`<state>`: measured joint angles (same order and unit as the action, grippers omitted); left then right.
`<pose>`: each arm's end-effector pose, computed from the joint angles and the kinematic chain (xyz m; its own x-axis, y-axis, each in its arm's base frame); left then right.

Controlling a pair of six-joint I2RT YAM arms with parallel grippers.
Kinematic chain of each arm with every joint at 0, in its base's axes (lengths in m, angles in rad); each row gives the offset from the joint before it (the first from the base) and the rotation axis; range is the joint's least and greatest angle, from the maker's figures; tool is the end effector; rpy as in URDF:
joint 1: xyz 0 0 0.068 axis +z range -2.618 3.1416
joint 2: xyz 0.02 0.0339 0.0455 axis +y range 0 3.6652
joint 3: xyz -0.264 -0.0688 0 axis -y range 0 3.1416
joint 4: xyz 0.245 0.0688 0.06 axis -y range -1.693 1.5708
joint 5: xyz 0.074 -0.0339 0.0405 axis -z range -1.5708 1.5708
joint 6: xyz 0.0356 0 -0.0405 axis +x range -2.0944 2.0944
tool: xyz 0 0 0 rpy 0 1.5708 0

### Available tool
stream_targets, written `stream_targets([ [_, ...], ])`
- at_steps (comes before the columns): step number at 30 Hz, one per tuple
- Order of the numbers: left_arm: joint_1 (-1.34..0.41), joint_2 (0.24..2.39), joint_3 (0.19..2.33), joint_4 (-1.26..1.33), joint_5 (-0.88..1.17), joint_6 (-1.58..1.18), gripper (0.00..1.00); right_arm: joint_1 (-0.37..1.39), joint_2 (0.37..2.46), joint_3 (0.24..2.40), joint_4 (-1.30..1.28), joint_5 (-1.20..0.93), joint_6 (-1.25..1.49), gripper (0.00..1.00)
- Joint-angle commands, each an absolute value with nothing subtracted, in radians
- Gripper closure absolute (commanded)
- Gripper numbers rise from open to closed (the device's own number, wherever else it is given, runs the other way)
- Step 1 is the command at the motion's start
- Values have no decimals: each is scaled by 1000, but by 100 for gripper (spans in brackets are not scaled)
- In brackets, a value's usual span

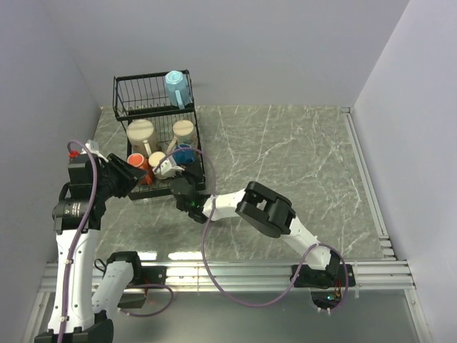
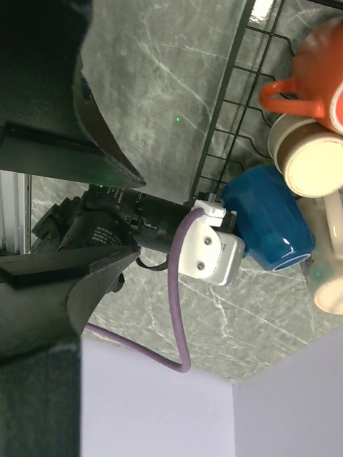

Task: Load the cups into the dish rack

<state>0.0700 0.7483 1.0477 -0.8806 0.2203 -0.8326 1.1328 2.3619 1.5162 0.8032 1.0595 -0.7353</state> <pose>0.1340 0.0016 0.3630 -0.4528 -0.7553 -0.4737 -0.3284 0.6353 -0.6990 0.2429 0.4455 0.1516 0.0360 -0.6971 -0.7161 -0.0666 0.7133 -0.6977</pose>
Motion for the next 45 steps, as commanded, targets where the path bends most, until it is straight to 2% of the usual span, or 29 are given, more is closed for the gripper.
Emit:
stream_targets([
  [1,72,721,1022,-838,218,-834,57,1166,2404,1490,960,1098,-850,100],
  [6,72,712,1017,-830,215,-847,58,1213,2367,1395,974,1129,-836,100],
  [7,72,712,1020,-828,215,-845,58,1219,2350,1385,963,1135,-822,94],
  [8,71,713,1022,-828,215,-847,58,1227,2342,1376,930,1146,-789,83],
  [9,72,715,1023,-828,215,-848,58,1238,2335,1356,920,1149,-775,62],
  [11,72,715,1025,-824,215,-853,58,1249,2315,1339,901,1161,-741,45],
  [12,72,715,1025,-824,215,-853,58,1258,2310,1322,899,1164,-735,30],
  [15,72,715,1023,-821,213,-859,59,1266,2298,1310,855,1170,-701,12],
  [22,72,701,1029,-830,212,-876,59,1270,2237,1284,787,1190,-629,7],
  [26,71,701,1057,-850,193,-868,59,1281,2136,1255,631,1219,-513,7],
  [28,72,701,1078,-870,180,-862,59,1289,2025,1244,492,1200,-333,6],
  [29,71,701,1084,-876,176,-859,59,1299,1985,1247,322,1186,-263,6],
  [32,71,696,1109,-900,163,-851,59,1322,1824,1267,27,1106,-30,6],
  [35,71,692,1140,-942,144,-833,59,1348,1662,1259,-162,1021,125,7],
  [42,72,693,1201,-1015,110,-779,59,1377,1190,1126,-359,671,268,14],
  [45,71,695,1195,-1009,95,-762,58,1411,1032,1117,-478,641,333,14],
])
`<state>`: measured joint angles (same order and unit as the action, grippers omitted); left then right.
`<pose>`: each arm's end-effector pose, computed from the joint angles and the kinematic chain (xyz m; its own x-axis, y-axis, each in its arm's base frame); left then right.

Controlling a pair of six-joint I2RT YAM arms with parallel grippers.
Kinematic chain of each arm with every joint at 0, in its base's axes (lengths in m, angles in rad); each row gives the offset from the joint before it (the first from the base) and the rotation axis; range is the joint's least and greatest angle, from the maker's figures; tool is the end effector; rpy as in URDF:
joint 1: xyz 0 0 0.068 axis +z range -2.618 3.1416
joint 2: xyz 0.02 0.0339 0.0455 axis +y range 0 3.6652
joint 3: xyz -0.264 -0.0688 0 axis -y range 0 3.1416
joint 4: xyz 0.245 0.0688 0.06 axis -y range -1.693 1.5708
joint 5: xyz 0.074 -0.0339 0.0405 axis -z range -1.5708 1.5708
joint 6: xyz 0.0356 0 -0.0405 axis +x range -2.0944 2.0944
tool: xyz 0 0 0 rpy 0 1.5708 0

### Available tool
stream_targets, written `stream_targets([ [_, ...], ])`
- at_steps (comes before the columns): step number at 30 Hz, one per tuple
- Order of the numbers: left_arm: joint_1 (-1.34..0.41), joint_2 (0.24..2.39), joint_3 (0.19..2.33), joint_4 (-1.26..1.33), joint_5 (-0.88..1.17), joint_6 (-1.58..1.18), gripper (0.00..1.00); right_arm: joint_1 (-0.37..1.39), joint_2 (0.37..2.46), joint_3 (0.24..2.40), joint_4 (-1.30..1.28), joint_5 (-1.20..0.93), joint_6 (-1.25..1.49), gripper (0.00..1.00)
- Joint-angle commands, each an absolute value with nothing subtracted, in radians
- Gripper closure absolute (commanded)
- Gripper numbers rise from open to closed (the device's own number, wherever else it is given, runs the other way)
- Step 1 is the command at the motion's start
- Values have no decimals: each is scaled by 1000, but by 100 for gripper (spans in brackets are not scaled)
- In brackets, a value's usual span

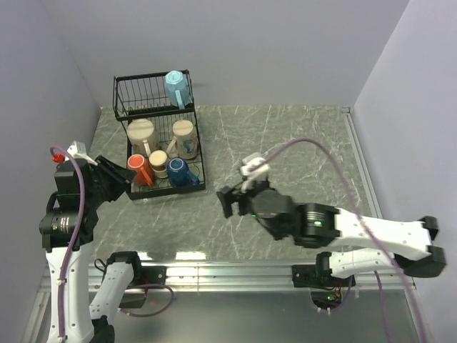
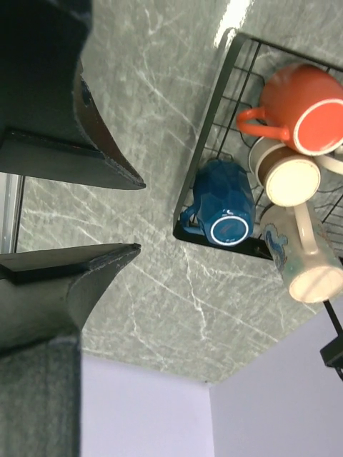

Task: Load the cups into the dish rack

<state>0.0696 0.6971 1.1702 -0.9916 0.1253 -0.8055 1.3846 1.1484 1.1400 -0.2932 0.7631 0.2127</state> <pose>0.1034 0.0027 0.3939 -0.3708 -0.7431 -0.5570 -0.3293 0.6660 -0.6693 0.0709 0.2436 0.3826 -0.1779 -0.1202 -0.9767 -0.5632 0.8263 0.0009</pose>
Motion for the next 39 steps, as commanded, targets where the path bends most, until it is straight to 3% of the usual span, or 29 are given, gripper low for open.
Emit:
stream_targets([
  [1,71,704,1195,-1003,97,-759,58,1429,994,1117,-512,658,377,14],
  [5,72,706,1210,-913,101,-768,57,1454,827,1094,-674,666,457,9],
  [7,72,715,1216,-850,101,-775,50,1454,752,1092,-747,649,501,8],
  [8,72,722,1219,-833,115,-775,42,1453,727,1091,-762,643,511,7],
  [10,71,764,1229,-805,121,-787,37,1454,655,1088,-807,653,576,5],
  [20,71,833,1314,-787,84,-767,32,1453,338,1013,-857,742,741,1],
  [28,71,822,1319,-775,49,-732,30,1454,261,1002,-891,824,726,0],
  [39,71,838,1292,-744,3,-696,12,1454,206,969,-859,795,695,0],
])
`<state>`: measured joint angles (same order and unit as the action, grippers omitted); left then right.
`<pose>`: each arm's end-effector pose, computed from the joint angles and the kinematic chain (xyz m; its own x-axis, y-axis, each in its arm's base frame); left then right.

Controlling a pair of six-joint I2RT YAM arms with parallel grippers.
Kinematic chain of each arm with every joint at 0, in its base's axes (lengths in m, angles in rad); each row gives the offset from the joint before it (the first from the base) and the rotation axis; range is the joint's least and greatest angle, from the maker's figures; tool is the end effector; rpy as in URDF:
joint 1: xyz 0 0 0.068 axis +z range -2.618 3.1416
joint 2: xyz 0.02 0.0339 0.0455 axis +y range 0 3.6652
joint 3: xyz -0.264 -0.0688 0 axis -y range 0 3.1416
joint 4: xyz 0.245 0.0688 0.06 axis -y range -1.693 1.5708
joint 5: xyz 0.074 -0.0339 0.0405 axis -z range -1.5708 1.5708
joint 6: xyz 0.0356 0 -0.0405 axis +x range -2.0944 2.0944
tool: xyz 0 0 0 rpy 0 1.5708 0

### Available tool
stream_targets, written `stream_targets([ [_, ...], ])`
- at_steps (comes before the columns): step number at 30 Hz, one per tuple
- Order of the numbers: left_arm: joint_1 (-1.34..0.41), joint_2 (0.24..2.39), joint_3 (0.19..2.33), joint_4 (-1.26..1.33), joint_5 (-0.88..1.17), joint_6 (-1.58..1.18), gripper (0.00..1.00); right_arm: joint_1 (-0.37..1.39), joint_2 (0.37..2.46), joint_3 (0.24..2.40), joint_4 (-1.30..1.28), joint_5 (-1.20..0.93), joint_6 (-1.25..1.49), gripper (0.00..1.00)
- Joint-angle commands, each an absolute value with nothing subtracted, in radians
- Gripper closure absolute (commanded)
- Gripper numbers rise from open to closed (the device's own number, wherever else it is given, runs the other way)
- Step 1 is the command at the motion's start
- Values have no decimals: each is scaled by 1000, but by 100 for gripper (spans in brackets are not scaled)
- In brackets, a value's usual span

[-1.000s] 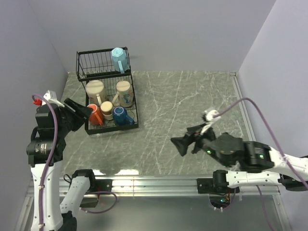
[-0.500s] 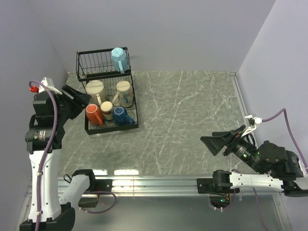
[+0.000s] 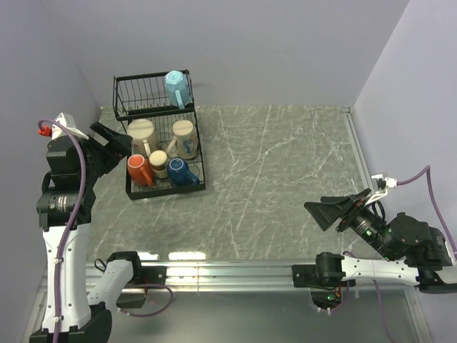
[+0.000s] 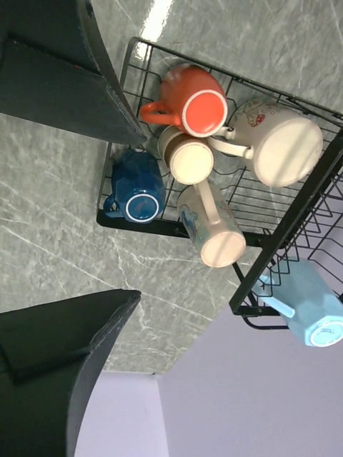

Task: Load the cups into the dish rack

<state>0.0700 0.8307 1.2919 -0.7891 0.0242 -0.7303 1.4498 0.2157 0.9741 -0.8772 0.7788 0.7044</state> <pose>0.1381 0.0088 0.4359 -0.2079 -0.6831 -0.7001 -0.2494 0.7291 -0.6374 0.0245 -0.0057 0.3703 -0.4139 0.4143 -0.8105 -0.4650 0.6692 0.5796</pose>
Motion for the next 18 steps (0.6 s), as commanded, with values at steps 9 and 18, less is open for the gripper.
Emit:
stream_targets([
  [9,72,865,1302,-739,-37,-660,12,1453,199,959,-848,830,681,0],
  [18,72,827,1238,-693,-162,-624,12,1454,229,957,-867,839,710,1],
])
